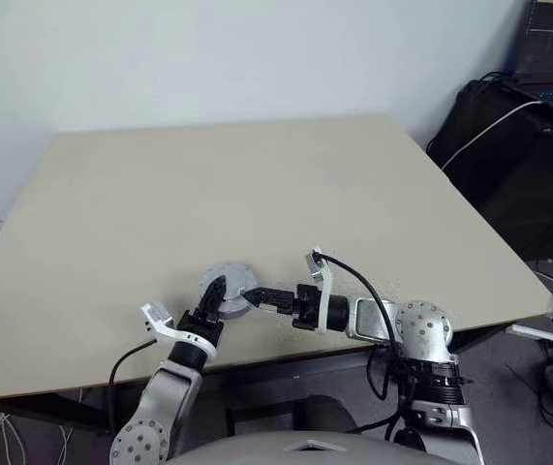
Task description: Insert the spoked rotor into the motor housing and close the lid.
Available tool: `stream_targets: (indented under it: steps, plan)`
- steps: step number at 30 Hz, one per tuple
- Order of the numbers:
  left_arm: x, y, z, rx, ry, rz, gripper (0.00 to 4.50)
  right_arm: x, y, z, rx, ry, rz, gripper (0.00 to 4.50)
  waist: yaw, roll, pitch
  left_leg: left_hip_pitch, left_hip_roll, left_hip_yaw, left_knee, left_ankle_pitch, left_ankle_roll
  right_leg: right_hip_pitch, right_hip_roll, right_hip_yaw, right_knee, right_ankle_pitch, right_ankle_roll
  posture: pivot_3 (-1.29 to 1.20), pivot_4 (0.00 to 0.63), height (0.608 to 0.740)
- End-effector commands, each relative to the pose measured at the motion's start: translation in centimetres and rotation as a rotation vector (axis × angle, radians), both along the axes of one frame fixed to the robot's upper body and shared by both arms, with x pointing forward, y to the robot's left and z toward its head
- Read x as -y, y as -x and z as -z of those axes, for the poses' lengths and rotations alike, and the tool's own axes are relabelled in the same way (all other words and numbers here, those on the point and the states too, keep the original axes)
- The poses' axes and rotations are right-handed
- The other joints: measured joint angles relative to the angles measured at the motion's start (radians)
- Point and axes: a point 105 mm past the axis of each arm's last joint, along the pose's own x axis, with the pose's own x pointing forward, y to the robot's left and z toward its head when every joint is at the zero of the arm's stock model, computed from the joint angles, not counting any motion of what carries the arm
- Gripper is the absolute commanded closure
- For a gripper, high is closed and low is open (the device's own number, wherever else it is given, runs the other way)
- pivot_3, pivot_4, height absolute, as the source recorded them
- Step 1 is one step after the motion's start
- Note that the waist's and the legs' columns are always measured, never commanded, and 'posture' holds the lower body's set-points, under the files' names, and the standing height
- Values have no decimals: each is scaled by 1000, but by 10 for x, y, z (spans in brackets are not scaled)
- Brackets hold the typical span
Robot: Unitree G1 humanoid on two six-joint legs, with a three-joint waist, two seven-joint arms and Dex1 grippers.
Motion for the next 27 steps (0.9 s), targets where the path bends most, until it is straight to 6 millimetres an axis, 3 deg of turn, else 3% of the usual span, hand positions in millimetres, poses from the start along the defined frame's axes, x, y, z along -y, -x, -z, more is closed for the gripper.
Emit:
stream_targets:
  steps: [1, 5, 11, 16, 27]
  plan:
    - [-10, -25, -33, 139, 60, -102, 2360, 0, -2, -9, 150, 43, 2, 0, 1, 0, -1, 0, 0, 0, 0, 1, 0, 1, 0, 0, 0, 0, 0, 0, 0, 740]
    - [-33, -54, -26, 138, 10, -170, 2360, 6, -9, -1, 387, 218, 51, 0, 5, -1, -1, 6, -1, 1, 1, 1, 0, 8, 0, 0, -2, 1, 0, 0, 0, 740]
    - [-49, -87, -21, 142, -30, -223, 2360, 13, -19, 4, 611, 343, 124, 0, 6, -7, -1, 8, -1, 0, 4, 1, 0, 12, 1, -1, -2, 1, 1, 0, 0, 740]
    - [-60, -110, -10, 107, -56, -265, 2360, 25, -26, 20, 691, 464, 165, 0, 10, -11, -3, 8, -1, 0, 4, 1, 0, 13, 1, -1, -2, 2, 1, 0, 0, 740]
    - [-101, -134, 16, -57, -149, -394, 2360, 29, -21, 35, 624, 480, 180, 0, 9, -14, -1, 8, -1, 0, 5, 0, 0, 12, 1, -1, -2, 2, 1, 0, 0, 740]
